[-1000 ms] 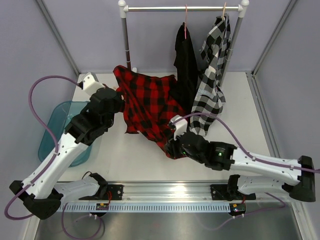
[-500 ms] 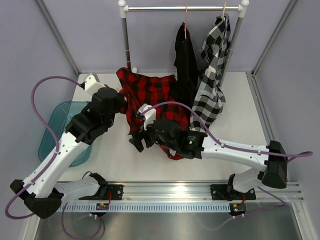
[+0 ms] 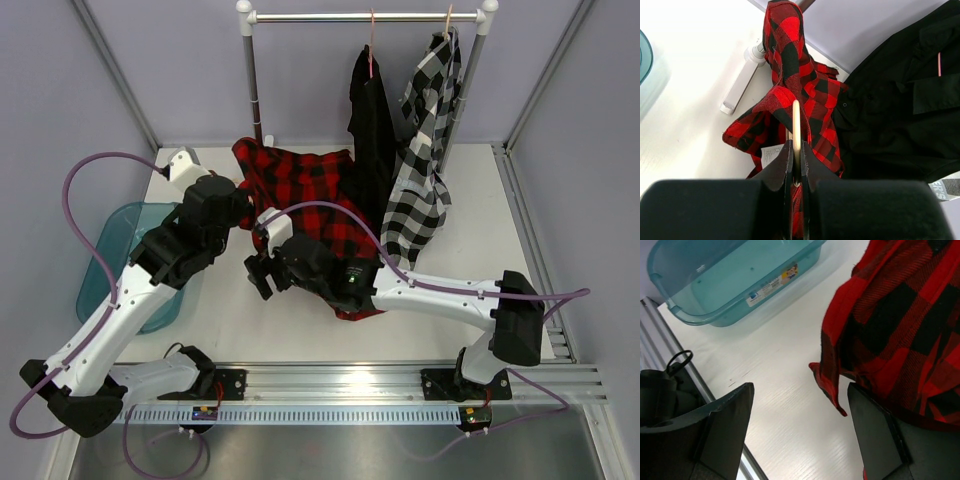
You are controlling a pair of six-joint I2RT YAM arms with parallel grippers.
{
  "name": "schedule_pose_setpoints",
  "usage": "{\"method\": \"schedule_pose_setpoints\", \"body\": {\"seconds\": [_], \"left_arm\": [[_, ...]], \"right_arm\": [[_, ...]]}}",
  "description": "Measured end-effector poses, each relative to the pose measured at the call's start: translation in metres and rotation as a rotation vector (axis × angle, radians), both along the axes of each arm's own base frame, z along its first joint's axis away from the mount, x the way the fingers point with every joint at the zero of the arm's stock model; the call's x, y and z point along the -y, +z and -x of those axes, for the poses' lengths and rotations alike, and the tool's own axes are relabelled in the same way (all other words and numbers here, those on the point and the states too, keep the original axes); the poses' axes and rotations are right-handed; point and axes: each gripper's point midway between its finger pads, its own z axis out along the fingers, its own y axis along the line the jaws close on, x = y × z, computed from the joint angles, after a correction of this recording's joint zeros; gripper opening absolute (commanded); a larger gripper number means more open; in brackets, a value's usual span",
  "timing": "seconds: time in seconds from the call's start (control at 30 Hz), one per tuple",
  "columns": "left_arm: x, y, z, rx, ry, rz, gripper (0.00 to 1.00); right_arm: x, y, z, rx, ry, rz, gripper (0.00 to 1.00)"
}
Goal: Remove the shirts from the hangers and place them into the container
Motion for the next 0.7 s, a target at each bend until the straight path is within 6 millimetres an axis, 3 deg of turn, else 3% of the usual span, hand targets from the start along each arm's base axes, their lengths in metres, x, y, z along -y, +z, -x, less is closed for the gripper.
{"method": "schedule_pose_setpoints", "body": {"seconds": [0.17,0.43,0.7], "left_arm": [[0.0,-0.001,0.0,-0.002,0.0,-0.002,0.0],[-0.001,-0.001,0.001,-0.005,-0.001,-0.007,0.0],[-0.001,0.0,0.002,-0.002,-0.008,-0.01,0.0]], "right_arm": [[0.005,-0.005,-0.006,0.005,-0.043,0.021,0.84],[-0.001,-0.002,-0.008,-0.008,0.01,-0.008,0.69],[0.0,-0.002,-0.015,-0.044,0.072,-0.036,0.64]]}}
